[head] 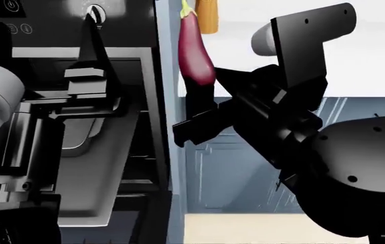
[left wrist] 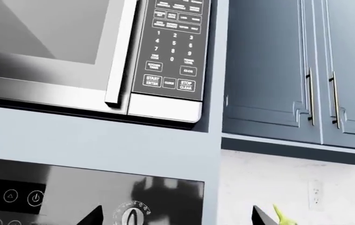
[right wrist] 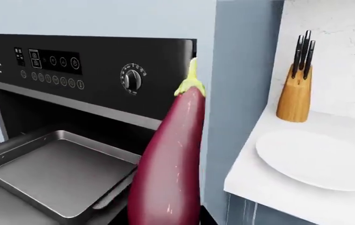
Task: Pick the eggplant from the top rack in the oven and place it on the plate on the counter.
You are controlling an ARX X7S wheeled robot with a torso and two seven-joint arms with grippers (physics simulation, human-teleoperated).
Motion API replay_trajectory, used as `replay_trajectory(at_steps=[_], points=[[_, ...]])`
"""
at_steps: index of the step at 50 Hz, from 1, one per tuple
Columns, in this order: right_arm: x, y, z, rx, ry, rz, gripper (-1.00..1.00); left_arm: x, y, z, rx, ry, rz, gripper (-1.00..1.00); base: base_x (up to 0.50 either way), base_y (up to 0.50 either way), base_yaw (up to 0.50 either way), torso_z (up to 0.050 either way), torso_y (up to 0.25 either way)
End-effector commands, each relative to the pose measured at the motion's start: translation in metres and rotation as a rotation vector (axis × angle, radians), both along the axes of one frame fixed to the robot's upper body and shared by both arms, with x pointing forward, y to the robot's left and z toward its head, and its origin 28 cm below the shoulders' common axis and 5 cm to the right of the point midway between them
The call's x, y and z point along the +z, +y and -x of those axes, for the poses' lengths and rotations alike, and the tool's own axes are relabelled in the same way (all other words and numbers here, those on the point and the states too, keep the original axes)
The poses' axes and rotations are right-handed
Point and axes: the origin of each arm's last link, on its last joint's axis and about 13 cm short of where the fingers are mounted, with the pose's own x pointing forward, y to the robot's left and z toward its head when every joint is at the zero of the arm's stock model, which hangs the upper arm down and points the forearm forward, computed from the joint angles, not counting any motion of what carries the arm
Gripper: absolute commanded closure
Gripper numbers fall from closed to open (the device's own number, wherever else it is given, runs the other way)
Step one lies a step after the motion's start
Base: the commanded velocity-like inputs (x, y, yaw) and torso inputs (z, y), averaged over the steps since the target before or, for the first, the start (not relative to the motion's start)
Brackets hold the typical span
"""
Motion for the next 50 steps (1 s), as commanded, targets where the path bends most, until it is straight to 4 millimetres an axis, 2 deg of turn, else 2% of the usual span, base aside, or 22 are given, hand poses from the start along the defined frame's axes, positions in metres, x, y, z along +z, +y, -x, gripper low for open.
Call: replay_trajectory(at_steps=[1, 50], points=[[0.0026, -0.0004, -0.0006, 0.004, 0.003, -0.006, 1.0, -0.0004, -0.0009, -0.0008, -0.002, 0.001, 0.0, -1.0, 0.0, -0.5, 0.0, 0.0, 0.0], [0.0005, 0.0005, 0.0012, 0.021, -0.014, 0.0, 1.0, 0.0007, -0.0031, -0.0002, -0.005, -0.001, -0.001, -1.0, 0.0, -0.5, 0.0, 0.0, 0.0]])
